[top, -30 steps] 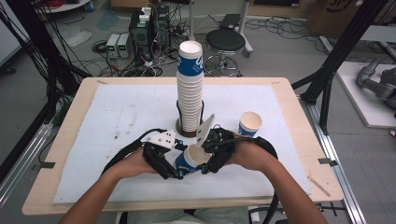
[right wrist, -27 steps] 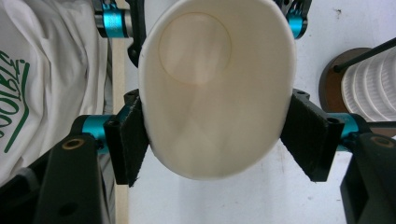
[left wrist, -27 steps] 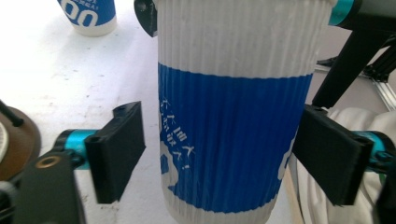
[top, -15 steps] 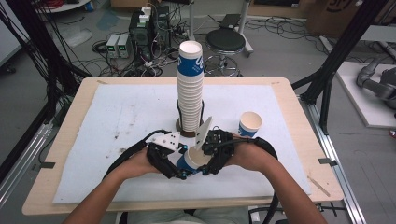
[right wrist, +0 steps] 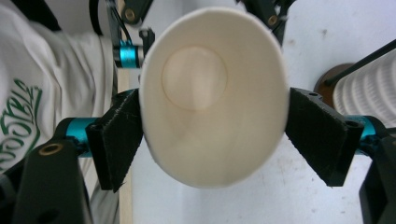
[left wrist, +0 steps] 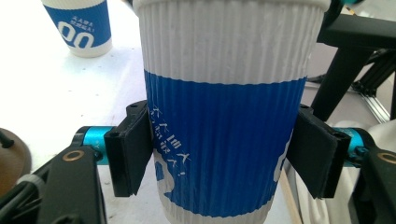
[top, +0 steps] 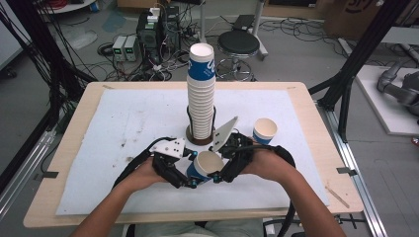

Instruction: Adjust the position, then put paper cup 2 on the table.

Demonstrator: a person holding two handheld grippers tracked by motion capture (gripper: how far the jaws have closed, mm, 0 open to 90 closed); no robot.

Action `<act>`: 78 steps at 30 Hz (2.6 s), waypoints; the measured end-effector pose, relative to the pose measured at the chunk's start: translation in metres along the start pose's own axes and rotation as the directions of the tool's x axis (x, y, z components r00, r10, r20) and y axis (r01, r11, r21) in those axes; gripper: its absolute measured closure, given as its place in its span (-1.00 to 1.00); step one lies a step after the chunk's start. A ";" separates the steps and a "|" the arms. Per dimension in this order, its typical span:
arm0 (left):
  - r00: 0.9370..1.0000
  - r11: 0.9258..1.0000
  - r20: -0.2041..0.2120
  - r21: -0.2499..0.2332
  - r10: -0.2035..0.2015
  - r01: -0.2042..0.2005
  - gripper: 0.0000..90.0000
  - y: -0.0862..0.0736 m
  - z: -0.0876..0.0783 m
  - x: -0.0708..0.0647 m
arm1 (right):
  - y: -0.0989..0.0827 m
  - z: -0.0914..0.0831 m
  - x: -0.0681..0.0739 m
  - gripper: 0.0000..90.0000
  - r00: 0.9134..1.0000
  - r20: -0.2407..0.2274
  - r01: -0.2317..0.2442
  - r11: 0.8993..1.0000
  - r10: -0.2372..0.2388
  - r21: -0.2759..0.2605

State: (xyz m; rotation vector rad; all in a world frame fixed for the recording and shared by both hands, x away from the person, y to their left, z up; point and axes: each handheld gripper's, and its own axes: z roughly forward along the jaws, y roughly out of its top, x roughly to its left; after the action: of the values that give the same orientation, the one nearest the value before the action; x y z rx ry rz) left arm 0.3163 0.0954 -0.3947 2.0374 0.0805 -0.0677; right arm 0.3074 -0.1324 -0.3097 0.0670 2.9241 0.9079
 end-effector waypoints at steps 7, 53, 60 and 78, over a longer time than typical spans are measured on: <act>0.996 0.991 -0.071 -0.125 -0.047 0.038 -0.38 -0.011 -0.014 0.003 | -0.014 -0.024 -0.005 -0.53 0.996 0.032 -0.072 0.973 0.081 -0.220; 0.854 0.862 -0.465 -0.505 -0.234 -0.039 -0.38 -0.069 -0.110 0.020 | -0.143 -0.024 -0.005 -0.53 0.824 0.256 -0.308 0.780 0.505 -0.545; 0.843 0.854 -0.476 -0.518 -0.249 -0.040 -0.38 -0.073 -0.116 0.021 | -0.146 -0.027 -0.002 -0.53 0.815 0.275 -0.297 0.775 0.510 -0.558; 0.835 0.864 -0.478 -0.503 -0.272 -0.007 -0.38 -0.080 -0.107 0.030 | -0.146 -0.022 0.002 -0.53 0.824 0.258 -0.303 0.778 0.504 -0.550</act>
State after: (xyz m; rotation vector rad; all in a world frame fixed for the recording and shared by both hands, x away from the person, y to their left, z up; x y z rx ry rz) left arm 0.3411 0.2274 -0.4200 1.4809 0.5479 0.4060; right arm 0.3005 -0.2647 -0.3748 0.7918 2.2537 1.4701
